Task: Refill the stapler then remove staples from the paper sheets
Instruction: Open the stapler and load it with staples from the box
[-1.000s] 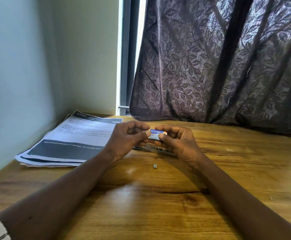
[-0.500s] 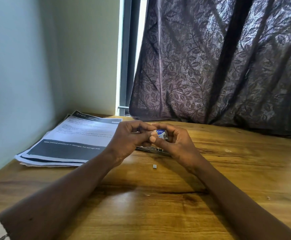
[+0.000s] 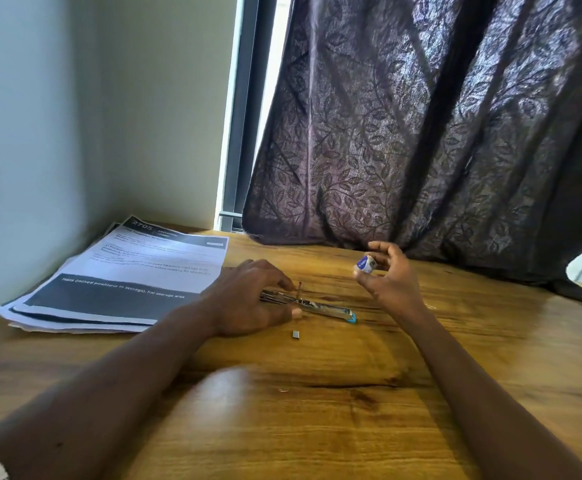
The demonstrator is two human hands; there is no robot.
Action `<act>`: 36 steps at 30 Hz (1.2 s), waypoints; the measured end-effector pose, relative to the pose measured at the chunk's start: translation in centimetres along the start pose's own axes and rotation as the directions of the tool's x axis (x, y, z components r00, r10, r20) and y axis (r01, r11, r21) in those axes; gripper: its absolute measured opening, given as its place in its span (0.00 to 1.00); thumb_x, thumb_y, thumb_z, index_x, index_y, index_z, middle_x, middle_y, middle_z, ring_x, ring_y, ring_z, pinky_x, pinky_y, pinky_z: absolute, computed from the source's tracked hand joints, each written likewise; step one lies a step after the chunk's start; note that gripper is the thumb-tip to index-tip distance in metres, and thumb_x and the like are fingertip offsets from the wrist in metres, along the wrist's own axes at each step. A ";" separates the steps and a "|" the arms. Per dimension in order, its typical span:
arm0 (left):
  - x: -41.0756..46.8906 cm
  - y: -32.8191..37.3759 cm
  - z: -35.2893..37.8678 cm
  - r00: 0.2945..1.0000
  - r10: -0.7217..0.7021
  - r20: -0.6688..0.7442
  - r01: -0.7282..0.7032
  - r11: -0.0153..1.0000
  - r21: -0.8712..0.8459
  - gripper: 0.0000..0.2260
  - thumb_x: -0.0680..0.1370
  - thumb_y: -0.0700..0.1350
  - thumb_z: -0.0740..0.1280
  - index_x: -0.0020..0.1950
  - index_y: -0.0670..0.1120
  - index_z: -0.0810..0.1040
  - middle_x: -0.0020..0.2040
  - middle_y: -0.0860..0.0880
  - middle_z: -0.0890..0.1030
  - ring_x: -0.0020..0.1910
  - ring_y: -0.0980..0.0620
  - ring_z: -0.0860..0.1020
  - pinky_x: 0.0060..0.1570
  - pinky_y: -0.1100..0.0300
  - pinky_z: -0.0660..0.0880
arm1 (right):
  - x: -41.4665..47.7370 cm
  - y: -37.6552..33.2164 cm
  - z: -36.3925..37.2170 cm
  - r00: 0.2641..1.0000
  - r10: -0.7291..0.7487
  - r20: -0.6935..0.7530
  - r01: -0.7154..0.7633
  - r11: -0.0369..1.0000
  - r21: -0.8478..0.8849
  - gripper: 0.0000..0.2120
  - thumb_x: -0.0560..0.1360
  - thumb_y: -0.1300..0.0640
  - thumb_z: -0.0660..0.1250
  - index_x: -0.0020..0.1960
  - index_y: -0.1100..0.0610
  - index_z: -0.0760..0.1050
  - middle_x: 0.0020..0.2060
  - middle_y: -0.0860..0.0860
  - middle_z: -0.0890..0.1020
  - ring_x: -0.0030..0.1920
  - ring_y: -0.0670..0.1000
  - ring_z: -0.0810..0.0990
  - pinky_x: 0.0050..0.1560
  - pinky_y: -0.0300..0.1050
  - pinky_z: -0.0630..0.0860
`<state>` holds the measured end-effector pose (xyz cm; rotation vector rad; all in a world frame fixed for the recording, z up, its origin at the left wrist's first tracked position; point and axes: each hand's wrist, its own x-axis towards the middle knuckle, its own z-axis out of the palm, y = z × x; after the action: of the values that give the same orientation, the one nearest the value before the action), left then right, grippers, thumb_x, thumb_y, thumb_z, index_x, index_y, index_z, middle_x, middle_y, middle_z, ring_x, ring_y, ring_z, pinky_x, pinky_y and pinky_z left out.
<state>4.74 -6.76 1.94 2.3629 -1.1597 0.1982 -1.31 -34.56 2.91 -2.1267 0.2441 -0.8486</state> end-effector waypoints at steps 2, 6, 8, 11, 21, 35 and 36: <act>0.1 0.2 0.2 0.998 -0.015 0.057 0.013 0.999 0.035 0.28 0.75 0.68 0.67 0.72 0.60 0.72 0.71 0.54 0.73 0.69 0.52 0.70 0.67 0.48 0.70 | 1.2 1.0 0.1 0.999 0.010 0.044 -0.005 0.994 -0.105 0.28 0.72 0.61 0.78 0.68 0.53 0.72 0.57 0.49 0.80 0.57 0.47 0.81 0.60 0.49 0.80; 0.2 0.2 0.6 0.994 -0.029 0.107 0.020 0.996 0.083 0.32 0.75 0.68 0.66 0.77 0.61 0.63 0.76 0.53 0.68 0.74 0.49 0.65 0.73 0.43 0.65 | 3.8 1.8 0.4 0.978 0.059 0.199 0.007 0.950 -0.312 0.27 0.73 0.64 0.75 0.69 0.50 0.71 0.58 0.47 0.78 0.62 0.48 0.77 0.62 0.46 0.76; 0.3 0.0 0.8 0.993 -0.027 0.116 0.017 0.996 0.084 0.33 0.76 0.68 0.65 0.78 0.60 0.62 0.77 0.52 0.68 0.75 0.49 0.65 0.73 0.43 0.64 | 5.1 2.1 0.4 0.950 0.120 0.287 -0.004 0.926 -0.377 0.27 0.74 0.66 0.74 0.69 0.49 0.72 0.60 0.47 0.78 0.63 0.47 0.76 0.60 0.43 0.74; 0.5 -0.2 1.0 0.989 -0.030 0.142 0.018 0.997 0.081 0.34 0.75 0.69 0.65 0.78 0.60 0.61 0.77 0.52 0.68 0.75 0.49 0.65 0.73 0.42 0.65 | 6.7 2.3 0.3 0.894 0.184 0.408 0.007 0.906 -0.424 0.23 0.75 0.68 0.71 0.67 0.52 0.77 0.63 0.51 0.80 0.65 0.49 0.77 0.60 0.41 0.72; 0.4 -0.1 0.9 0.996 -0.025 0.082 0.022 0.999 0.029 0.36 0.75 0.69 0.65 0.79 0.61 0.55 0.77 0.52 0.68 0.75 0.48 0.67 0.72 0.39 0.66 | 2.6 1.8 0.7 0.929 -0.210 0.304 0.333 0.832 -0.444 0.24 0.73 0.68 0.66 0.65 0.49 0.79 0.72 0.47 0.75 0.71 0.48 0.72 0.72 0.52 0.69; -1.3 1.1 -0.2 0.988 0.140 -0.071 -0.129 0.982 0.140 0.18 0.71 0.69 0.67 0.53 0.62 0.84 0.47 0.63 0.81 0.45 0.64 0.76 0.55 0.53 0.70 | -4.1 -2.6 4.3 0.881 -0.266 0.392 0.361 0.912 -0.194 0.19 0.74 0.61 0.69 0.64 0.52 0.80 0.59 0.46 0.82 0.60 0.45 0.77 0.63 0.48 0.76; -1.3 1.1 0.0 0.989 0.131 -0.067 -0.124 0.987 0.100 0.17 0.71 0.69 0.67 0.53 0.62 0.84 0.46 0.63 0.82 0.45 0.64 0.76 0.54 0.54 0.72 | -4.1 -2.5 4.5 0.868 -0.265 0.420 0.375 0.904 -0.205 0.19 0.74 0.59 0.70 0.65 0.52 0.80 0.60 0.47 0.82 0.61 0.46 0.77 0.65 0.50 0.75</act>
<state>3.07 -6.41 1.90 2.3425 -1.2932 0.3895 -1.77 -28.37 0.84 -2.5976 -0.2204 -0.5821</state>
